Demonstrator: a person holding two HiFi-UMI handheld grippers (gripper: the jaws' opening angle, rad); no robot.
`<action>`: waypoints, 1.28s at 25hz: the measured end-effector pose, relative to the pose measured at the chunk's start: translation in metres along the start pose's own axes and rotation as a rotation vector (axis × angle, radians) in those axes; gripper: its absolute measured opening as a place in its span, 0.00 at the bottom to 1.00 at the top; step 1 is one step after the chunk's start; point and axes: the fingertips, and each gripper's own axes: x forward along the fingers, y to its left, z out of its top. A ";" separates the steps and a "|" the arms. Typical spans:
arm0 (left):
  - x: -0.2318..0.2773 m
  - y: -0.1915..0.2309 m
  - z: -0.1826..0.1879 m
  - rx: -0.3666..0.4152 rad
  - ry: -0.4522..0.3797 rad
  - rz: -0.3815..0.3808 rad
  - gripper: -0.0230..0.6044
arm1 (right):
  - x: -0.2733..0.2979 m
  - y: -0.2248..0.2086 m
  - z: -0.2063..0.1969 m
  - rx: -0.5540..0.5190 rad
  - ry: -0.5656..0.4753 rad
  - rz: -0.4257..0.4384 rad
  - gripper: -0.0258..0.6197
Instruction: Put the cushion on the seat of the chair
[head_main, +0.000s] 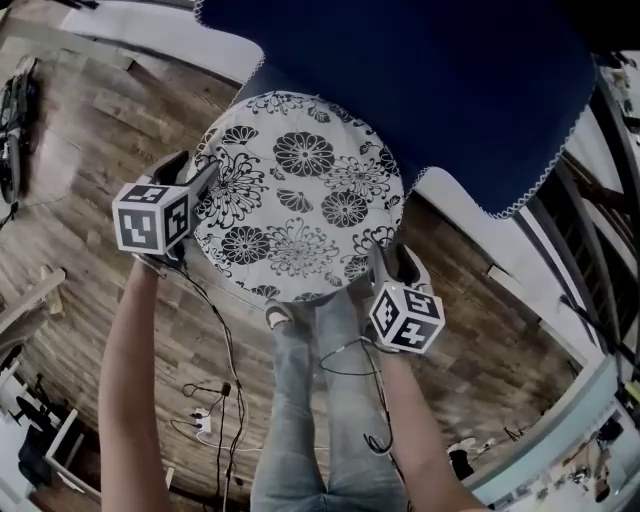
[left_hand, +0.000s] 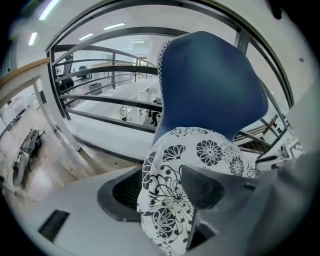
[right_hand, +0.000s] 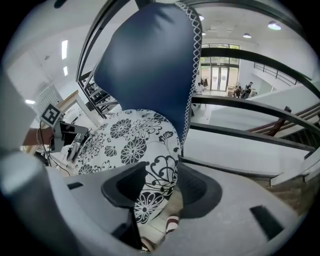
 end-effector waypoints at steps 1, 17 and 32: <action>-0.006 -0.002 -0.001 0.004 -0.001 -0.004 0.42 | -0.004 0.000 0.003 0.000 -0.014 -0.003 0.35; -0.198 -0.093 0.021 -0.196 -0.333 -0.068 0.40 | -0.144 0.052 0.062 -0.076 -0.226 0.008 0.31; -0.431 -0.131 0.030 -0.262 -0.575 0.135 0.07 | -0.388 0.115 0.144 -0.143 -0.596 0.048 0.04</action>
